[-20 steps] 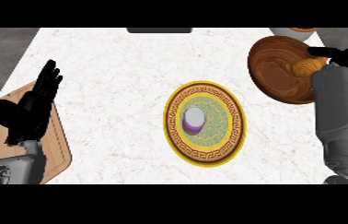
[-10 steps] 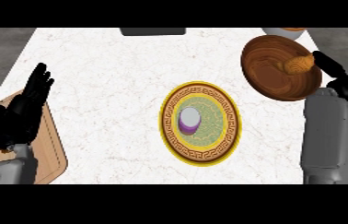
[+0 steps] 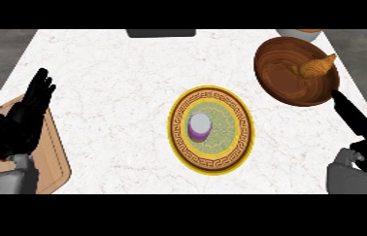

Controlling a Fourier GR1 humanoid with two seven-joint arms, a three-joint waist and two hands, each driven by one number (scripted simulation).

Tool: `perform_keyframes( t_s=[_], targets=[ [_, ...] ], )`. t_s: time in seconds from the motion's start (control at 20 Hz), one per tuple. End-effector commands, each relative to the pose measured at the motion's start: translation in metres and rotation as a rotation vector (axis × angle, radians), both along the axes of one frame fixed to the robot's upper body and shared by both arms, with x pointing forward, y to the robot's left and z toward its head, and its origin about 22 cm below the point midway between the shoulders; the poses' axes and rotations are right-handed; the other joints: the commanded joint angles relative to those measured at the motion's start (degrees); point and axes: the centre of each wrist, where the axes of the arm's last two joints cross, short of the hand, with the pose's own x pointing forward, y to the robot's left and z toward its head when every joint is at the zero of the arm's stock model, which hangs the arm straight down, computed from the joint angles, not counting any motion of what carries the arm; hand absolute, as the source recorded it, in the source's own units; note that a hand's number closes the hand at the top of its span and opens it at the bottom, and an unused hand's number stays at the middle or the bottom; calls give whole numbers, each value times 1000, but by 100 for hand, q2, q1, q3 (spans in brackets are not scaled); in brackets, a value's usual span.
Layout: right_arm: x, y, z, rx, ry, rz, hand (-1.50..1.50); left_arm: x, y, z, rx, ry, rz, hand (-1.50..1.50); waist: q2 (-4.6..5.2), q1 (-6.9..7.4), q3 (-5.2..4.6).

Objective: Pick the croissant from the plate and place it in the bowl

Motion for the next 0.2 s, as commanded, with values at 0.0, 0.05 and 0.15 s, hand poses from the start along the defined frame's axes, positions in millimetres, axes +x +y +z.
perform_keyframes(
  t_s=[0.0,0.05,0.15],
  targets=[
    [-53,22,12,47,-100,27,-150,-1,0,3,1,5,13,0,27,27,-4],
    [-67,27,13,0,-131,38,-150,6,-6,2,-8,-6,-16,0,44,14,0],
    [-84,38,6,9,-148,26,-150,2,3,9,1,-13,0,0,65,99,2]
  ],
)
